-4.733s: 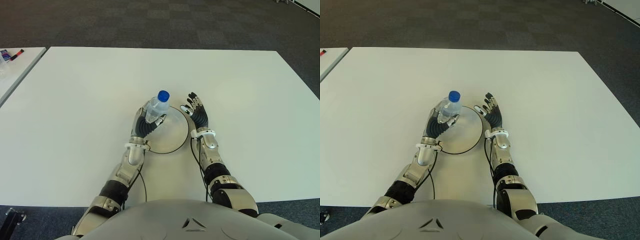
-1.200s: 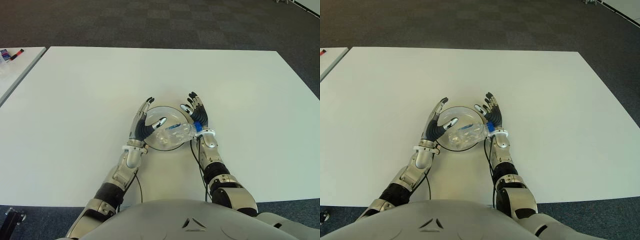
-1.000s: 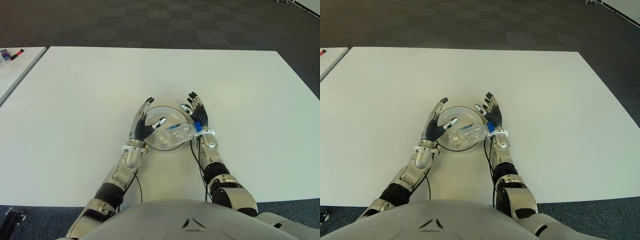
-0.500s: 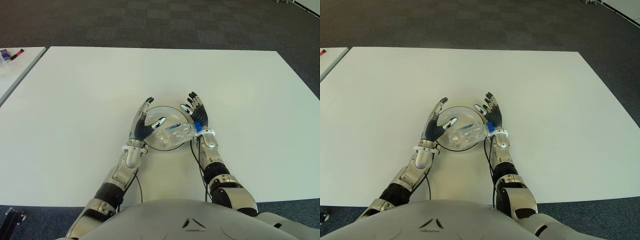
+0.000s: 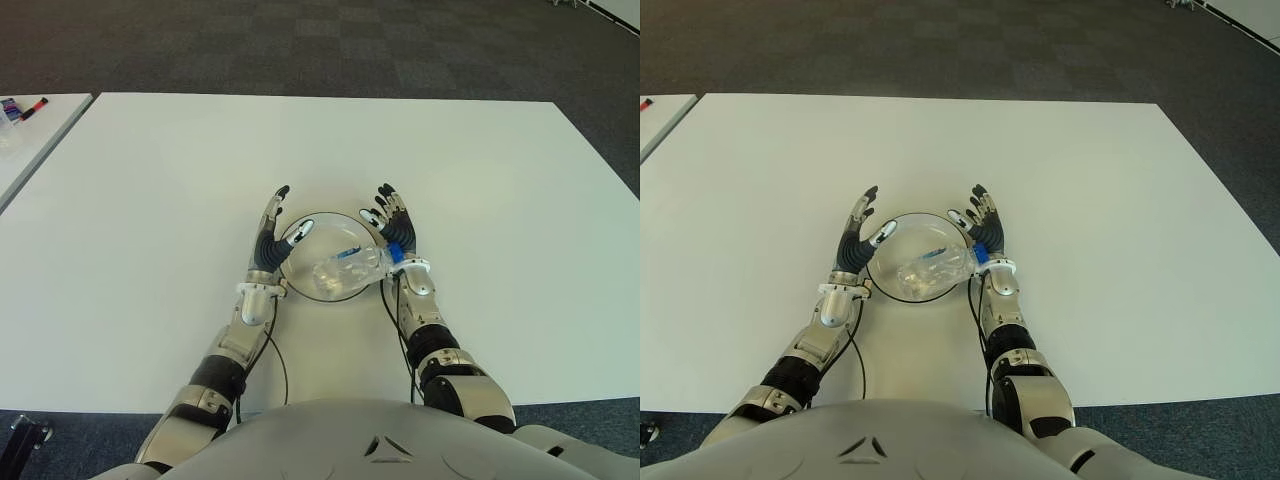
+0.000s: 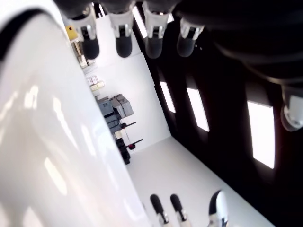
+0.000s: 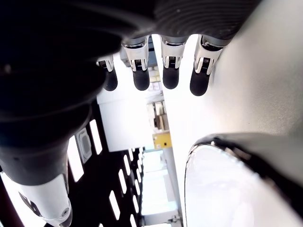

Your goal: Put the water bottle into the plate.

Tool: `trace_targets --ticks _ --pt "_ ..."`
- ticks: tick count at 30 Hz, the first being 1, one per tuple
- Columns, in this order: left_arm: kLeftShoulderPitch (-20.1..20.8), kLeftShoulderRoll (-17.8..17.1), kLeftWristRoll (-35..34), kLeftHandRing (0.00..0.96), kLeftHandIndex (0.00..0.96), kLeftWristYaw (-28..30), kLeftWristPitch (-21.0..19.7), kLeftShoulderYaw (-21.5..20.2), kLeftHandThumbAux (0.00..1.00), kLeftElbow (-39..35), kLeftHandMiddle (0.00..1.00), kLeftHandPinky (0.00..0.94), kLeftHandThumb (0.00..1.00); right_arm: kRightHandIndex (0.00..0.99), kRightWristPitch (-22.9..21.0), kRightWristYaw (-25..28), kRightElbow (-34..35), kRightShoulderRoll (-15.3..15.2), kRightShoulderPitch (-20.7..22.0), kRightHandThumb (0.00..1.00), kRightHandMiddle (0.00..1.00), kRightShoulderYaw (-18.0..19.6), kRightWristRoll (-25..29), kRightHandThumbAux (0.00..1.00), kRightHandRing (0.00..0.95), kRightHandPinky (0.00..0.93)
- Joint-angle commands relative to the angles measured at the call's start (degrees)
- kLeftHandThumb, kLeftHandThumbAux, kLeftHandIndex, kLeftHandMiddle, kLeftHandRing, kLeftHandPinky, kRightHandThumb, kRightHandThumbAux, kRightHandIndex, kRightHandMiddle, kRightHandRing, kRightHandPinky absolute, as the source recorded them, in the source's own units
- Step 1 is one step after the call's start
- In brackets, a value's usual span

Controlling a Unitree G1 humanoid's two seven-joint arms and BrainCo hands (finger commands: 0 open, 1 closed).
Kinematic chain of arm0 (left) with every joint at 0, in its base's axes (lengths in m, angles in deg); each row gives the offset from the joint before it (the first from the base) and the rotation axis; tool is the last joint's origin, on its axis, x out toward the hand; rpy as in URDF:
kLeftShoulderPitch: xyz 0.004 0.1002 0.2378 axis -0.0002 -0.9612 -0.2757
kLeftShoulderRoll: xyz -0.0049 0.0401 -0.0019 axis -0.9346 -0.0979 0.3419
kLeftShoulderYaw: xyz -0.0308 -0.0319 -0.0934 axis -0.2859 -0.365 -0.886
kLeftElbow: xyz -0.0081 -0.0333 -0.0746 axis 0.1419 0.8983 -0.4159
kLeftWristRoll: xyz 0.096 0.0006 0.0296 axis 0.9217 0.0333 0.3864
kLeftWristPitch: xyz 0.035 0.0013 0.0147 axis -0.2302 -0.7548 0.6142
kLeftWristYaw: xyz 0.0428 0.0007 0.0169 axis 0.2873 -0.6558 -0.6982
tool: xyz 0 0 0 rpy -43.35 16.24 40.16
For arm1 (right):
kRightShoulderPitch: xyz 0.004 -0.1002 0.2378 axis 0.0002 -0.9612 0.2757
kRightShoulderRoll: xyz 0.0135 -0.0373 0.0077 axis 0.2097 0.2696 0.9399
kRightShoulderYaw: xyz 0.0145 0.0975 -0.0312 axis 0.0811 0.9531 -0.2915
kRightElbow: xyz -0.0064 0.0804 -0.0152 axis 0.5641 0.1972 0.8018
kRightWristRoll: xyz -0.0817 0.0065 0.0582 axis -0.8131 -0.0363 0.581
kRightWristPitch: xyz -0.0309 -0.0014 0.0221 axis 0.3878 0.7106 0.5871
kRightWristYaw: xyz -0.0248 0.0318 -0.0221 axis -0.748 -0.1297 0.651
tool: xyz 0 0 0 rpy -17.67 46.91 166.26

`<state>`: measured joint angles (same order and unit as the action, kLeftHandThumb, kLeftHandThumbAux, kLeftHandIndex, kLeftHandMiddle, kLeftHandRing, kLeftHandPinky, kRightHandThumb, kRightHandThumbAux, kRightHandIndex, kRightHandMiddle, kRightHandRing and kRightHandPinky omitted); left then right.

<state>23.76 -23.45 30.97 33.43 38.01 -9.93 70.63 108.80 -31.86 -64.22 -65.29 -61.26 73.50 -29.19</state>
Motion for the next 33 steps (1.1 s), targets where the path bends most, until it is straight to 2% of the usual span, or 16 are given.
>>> trace_targets --ticks 1,10,21,33 --pt "0.3 1.1 -1.9 0.000 0.000 1.8 0.2 -1.1 0.388 1.4 0.000 0.000 0.145 0.038 -3.1 -1.9 -2.1 0.4 -2.3 0.124 0.041 1.1 0.5 0.773 0.054 0.119" --pt "0.1 2.8 -3.6 0.000 0.000 4.1 0.0 -1.8 0.387 1.2 0.000 0.000 0.149 0.044 -3.8 -3.8 -1.4 -1.2 0.6 0.082 0.045 1.8 0.0 0.793 0.055 0.123" --pt "1.0 4.9 -4.0 0.000 0.000 3.4 -2.5 -3.4 0.436 2.9 0.000 0.006 0.134 0.078 -11.4 -7.9 -1.3 -4.1 6.0 0.066 0.069 2.5 -0.8 0.794 0.071 0.136" --pt "1.5 6.1 -3.2 0.000 0.000 0.9 -2.4 -5.5 0.527 3.9 0.000 0.008 0.088 0.083 -15.4 -9.3 -0.2 -5.3 8.1 0.060 0.072 2.0 -1.1 0.812 0.070 0.132"
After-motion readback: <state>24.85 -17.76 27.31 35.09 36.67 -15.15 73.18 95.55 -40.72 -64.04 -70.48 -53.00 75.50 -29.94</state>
